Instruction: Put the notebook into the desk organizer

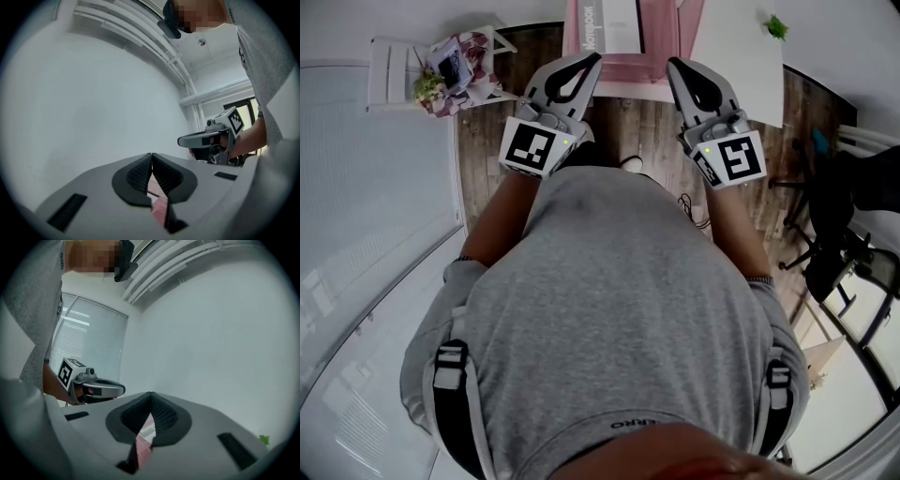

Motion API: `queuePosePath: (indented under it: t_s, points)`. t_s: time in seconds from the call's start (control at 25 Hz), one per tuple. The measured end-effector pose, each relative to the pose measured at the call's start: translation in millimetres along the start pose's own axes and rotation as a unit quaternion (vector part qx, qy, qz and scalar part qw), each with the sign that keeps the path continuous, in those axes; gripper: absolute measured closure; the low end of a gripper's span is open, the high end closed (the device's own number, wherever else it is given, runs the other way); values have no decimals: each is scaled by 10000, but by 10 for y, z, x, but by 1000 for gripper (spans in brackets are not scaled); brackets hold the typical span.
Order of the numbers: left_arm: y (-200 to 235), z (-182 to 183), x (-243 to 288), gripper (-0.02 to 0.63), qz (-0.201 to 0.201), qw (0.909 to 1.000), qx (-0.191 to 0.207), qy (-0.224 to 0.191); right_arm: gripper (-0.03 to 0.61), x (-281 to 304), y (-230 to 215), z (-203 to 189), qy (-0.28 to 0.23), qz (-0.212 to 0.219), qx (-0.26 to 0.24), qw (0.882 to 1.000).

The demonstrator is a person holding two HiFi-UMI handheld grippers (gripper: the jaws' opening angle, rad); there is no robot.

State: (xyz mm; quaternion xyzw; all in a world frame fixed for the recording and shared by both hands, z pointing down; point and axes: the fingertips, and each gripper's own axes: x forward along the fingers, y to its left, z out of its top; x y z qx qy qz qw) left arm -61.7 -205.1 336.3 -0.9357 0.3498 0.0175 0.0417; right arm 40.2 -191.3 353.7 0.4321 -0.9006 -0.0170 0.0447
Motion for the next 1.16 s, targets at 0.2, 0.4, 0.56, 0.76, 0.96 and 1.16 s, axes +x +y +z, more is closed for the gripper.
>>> queuePosePath:
  t_s: [0.2, 0.4, 0.56, 0.76, 0.96, 1.16]
  points:
    - [19, 10, -20, 594, 13, 10000, 20, 6, 572, -4, -7, -12, 54, -11, -26, 10000]
    - [33, 4, -15, 594, 2, 9999, 77, 87, 572, -22, -28, 24, 39, -51, -65, 10000]
    - [47, 14, 1, 594, -1, 9999, 69, 78, 572, -21, -53, 30, 46, -67, -84, 9999]
    - [67, 35, 7, 594, 28, 9999, 118, 59, 572, -18, -70, 47, 37, -55, -96, 9999]
    - [122, 1, -34, 594, 78, 9999, 132, 80, 572, 34, -44, 38, 38, -41, -108, 9999]
    - [145, -2, -38, 594, 112, 9999, 18, 53, 572, 78, -48, 43, 55, -55, -138, 9999]
